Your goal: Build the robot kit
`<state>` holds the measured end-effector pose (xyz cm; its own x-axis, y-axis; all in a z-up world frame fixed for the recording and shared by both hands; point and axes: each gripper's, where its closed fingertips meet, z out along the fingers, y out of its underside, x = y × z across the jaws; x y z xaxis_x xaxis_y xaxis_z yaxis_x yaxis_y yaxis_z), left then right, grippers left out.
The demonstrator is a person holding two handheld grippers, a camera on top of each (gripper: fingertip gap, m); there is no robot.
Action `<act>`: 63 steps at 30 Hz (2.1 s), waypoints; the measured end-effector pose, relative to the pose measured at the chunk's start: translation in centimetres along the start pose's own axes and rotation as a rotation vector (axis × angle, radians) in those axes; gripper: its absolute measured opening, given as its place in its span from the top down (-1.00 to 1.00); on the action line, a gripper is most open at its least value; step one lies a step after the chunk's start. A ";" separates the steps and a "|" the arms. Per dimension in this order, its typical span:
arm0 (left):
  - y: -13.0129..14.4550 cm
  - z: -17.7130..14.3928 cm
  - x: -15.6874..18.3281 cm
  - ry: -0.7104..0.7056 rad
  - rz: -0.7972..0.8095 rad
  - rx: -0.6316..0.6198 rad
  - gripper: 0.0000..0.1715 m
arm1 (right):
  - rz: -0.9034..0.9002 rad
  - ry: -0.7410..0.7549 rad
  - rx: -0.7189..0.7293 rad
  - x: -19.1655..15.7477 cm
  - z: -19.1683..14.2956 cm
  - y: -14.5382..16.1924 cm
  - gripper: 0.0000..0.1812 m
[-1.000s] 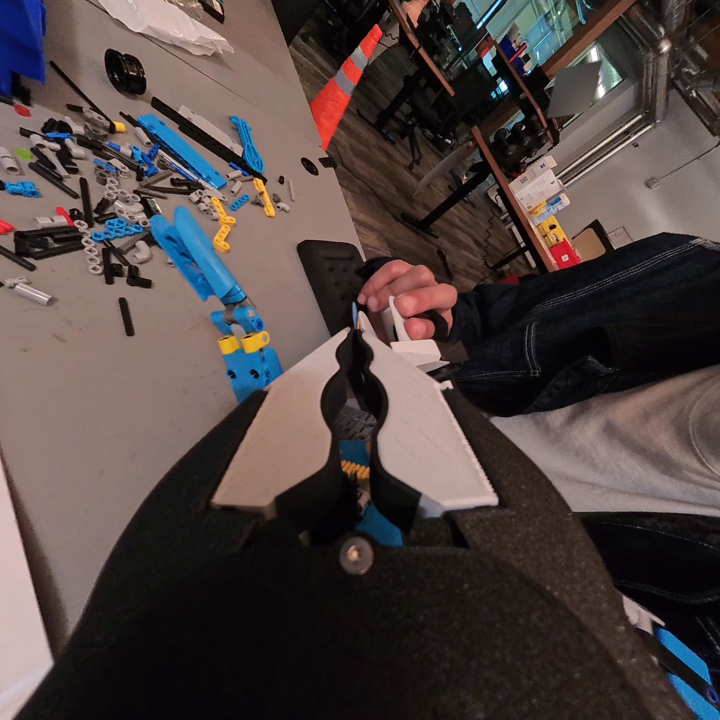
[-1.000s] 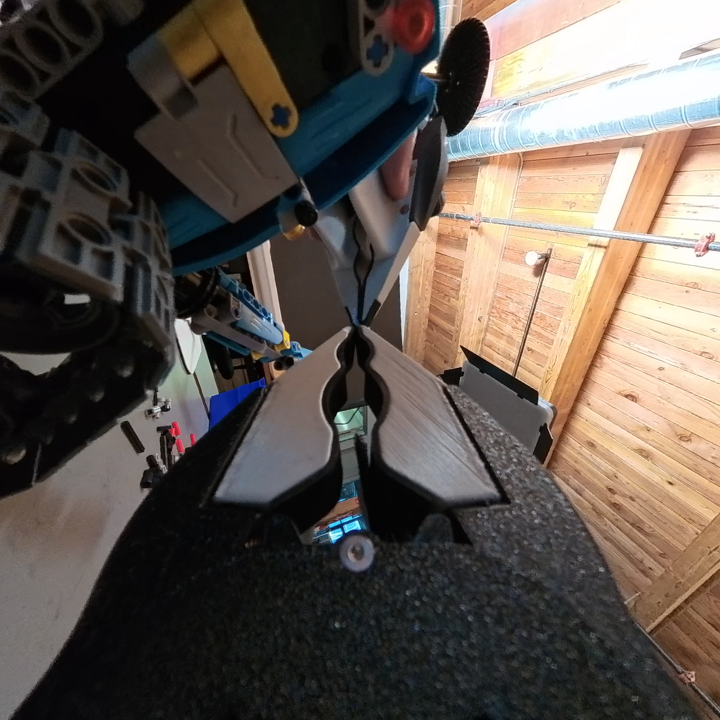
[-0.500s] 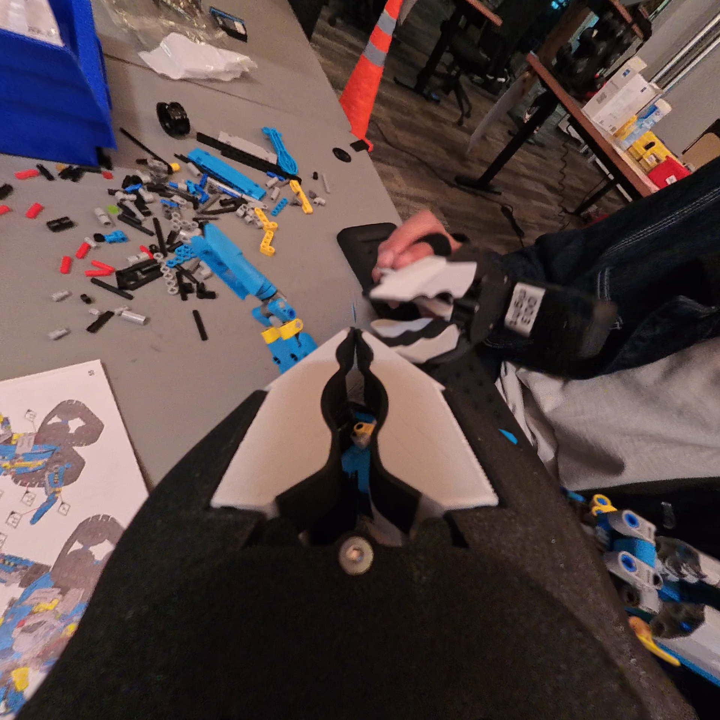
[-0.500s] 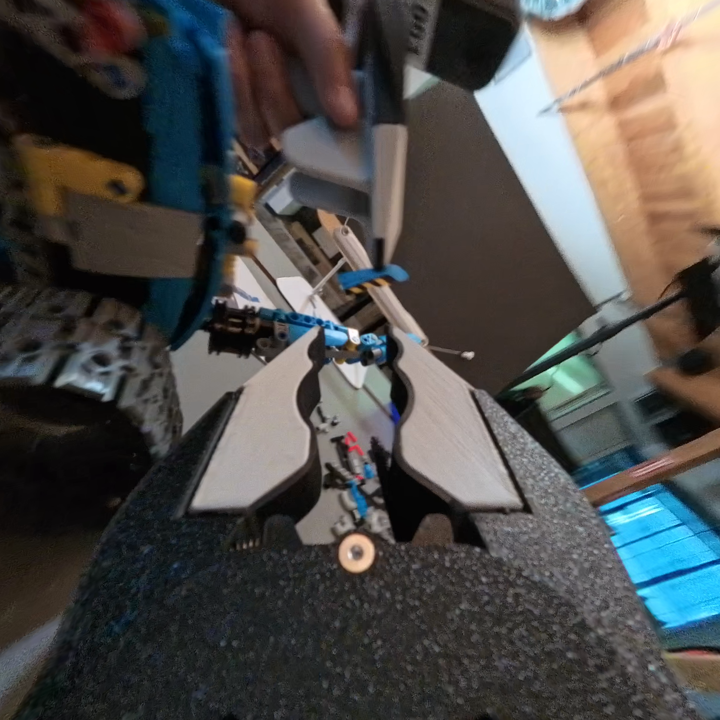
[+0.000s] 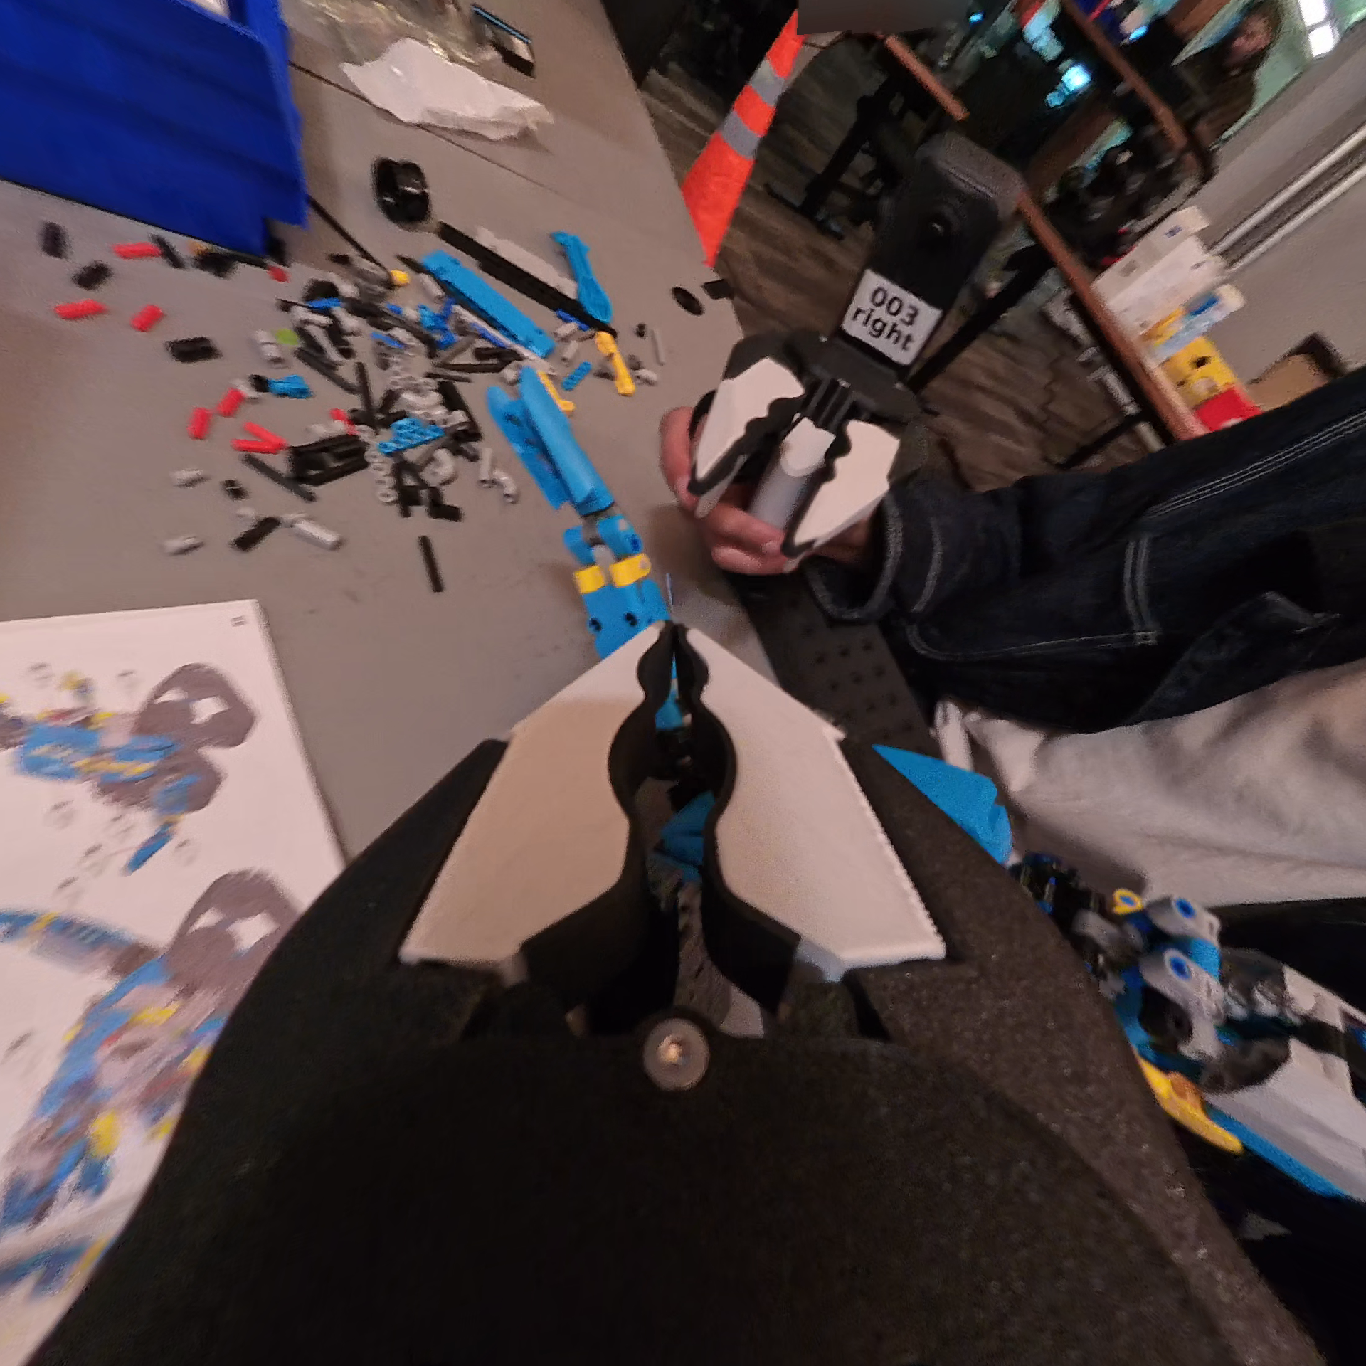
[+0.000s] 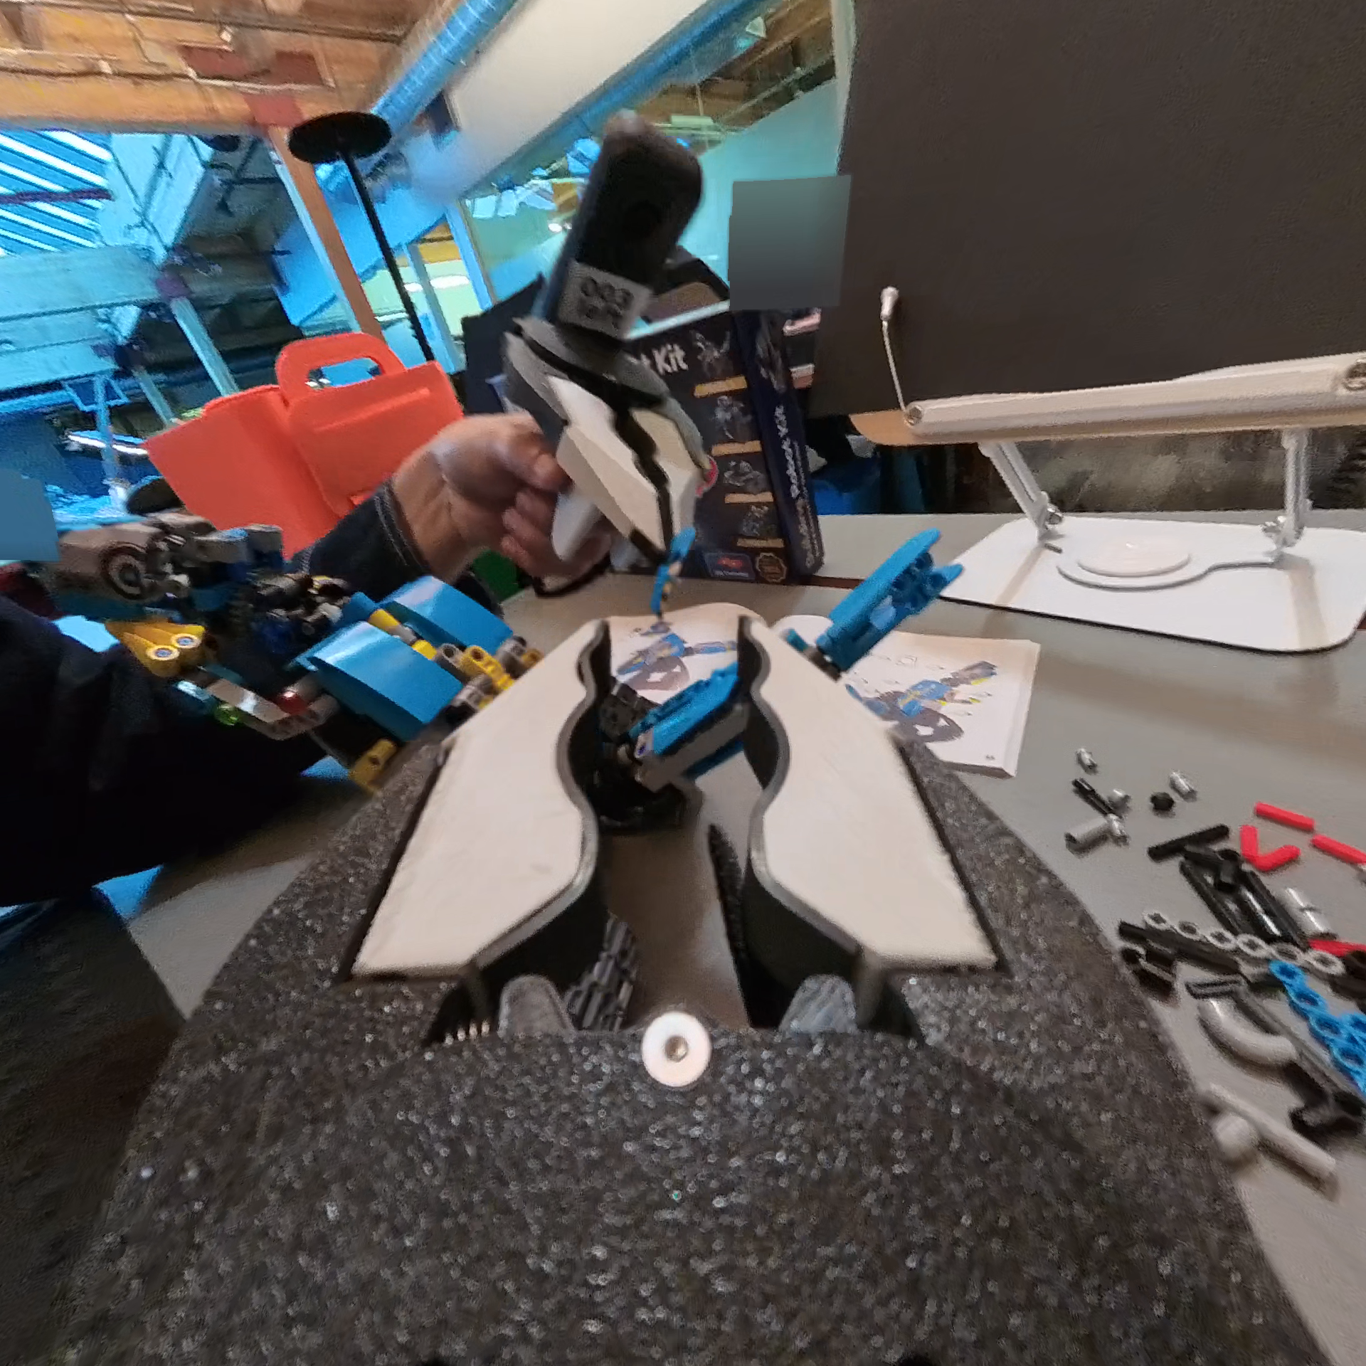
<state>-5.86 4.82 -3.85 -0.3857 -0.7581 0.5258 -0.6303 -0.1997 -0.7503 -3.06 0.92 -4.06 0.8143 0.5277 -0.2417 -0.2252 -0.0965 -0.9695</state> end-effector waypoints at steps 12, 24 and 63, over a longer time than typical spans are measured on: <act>-1.9 -11.8 -0.5 -0.317 0.061 0.139 1.00 | -0.042 0.098 -0.076 1.4 0.6 -3.3 0.74; -1.4 -12.3 -2.0 -0.360 0.035 0.124 1.00 | 0.092 0.224 -0.003 14.8 6.2 -5.4 0.41; -1.1 -10.1 -2.4 -0.357 0.040 0.069 1.00 | -0.006 0.225 -0.072 14.8 6.6 -3.4 0.72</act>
<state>-11.03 13.16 -0.27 -0.1420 -0.9325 0.3320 -0.5678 -0.1980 -0.7990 6.25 14.62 -4.05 0.9161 0.3275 -0.2313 -0.1882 -0.1580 -0.9693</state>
